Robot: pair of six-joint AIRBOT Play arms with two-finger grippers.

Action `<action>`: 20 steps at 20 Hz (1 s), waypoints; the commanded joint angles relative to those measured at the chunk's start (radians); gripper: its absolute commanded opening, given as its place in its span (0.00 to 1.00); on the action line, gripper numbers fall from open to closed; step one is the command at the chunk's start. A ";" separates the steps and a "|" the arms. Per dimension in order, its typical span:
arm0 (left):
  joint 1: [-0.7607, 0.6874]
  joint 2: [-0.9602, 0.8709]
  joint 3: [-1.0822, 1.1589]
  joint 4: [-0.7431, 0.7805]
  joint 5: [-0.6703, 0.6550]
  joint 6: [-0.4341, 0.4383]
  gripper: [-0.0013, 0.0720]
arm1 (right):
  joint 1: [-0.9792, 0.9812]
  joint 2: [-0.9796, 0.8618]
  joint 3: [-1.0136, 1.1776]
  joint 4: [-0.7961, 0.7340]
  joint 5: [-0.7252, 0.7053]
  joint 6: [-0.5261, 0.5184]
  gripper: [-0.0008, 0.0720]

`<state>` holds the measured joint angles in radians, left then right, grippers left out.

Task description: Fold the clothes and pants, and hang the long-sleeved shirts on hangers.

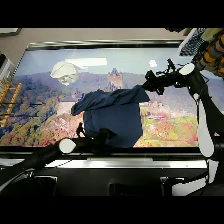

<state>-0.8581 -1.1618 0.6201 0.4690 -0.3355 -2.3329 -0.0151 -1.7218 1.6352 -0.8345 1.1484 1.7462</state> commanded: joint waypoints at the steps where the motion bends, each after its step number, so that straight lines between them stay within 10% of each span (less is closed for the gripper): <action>1: -0.154 -0.102 -0.011 -0.182 0.187 -0.107 0.96 | 0.001 0.001 0.001 0.000 0.002 0.000 0.06; 20: -0.180 -0.396 0.279 -0.213 0.024 -0.119 0.96 | 0.001 0.018 0.001 -0.007 0.002 0.000 0.06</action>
<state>-1.0378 -1.5402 0.8875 0.2581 -0.3035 -2.4401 -0.0151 -1.7100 1.6352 -0.8368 1.1515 1.7458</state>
